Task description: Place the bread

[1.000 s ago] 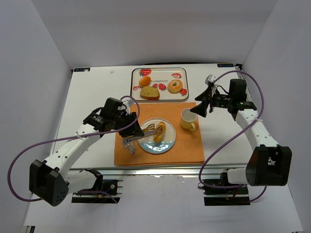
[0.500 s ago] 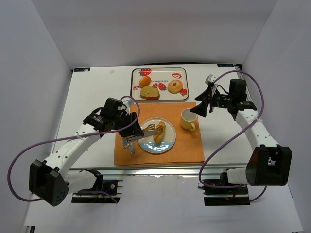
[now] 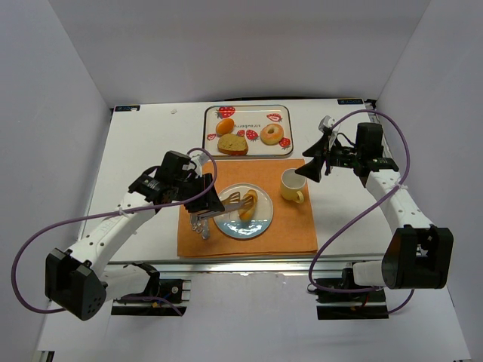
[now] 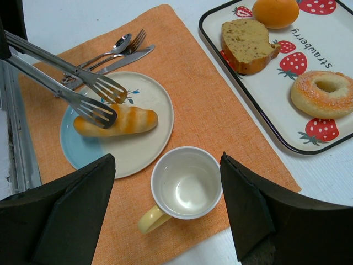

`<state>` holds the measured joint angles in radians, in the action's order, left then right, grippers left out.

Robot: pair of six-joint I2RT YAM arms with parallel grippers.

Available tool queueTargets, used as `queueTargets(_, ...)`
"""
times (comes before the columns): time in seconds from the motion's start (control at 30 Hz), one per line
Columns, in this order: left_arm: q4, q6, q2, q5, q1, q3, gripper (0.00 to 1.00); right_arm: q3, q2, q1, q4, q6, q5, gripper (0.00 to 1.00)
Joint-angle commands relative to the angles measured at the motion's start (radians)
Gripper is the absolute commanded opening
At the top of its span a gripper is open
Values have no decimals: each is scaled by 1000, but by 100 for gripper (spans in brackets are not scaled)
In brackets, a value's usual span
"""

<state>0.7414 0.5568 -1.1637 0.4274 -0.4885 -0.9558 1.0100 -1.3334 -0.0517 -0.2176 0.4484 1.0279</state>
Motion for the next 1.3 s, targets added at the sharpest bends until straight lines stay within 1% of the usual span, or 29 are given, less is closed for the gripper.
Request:
queueTargets(0.0, -4, -14, 15, 27, -5, -47, 56, 25, 8, 6, 14, -2, 27, 81)
queueTargets(0.57, 16, -23, 12, 13, -7, -72, 57, 24, 7, 6, 21, -7, 32, 81)
queueTargets(0.73, 32, -28, 18, -12, -5, -125, 57, 21, 8, 6, 21, -7, 32, 81)
queueTargets(0.9, 91, -60, 10, -59, -2, -201, 56, 21, 8, 6, 17, -5, 31, 81)
queueTargets(1.0, 159, -118, 2, -116, 36, -257, 54, 22, 10, 6, 14, -1, 32, 81)
queueTargets(1.03, 177, -153, 2, -151, 77, -268, 53, 24, 8, 6, 11, 1, 32, 81)
queueTargets(1.1, 219, -190, 1, -173, 137, -287, 50, 24, 10, 6, 7, 4, 31, 81)
queueTargets(1.13, 230, -236, 1, -182, 209, -287, 49, 24, 11, 6, 6, 6, 31, 81)
queueTargets(1.2, 227, -271, 1, -273, 254, -279, 46, 24, 11, 6, 3, 7, 32, 81)
queueTargets(1.23, 199, -305, -1, -362, 266, -270, 46, 24, 11, 6, 3, 7, 34, 81)
queueTargets(1.27, 179, -316, -5, -395, 280, -256, 45, 25, 14, 6, 1, 7, 35, 81)
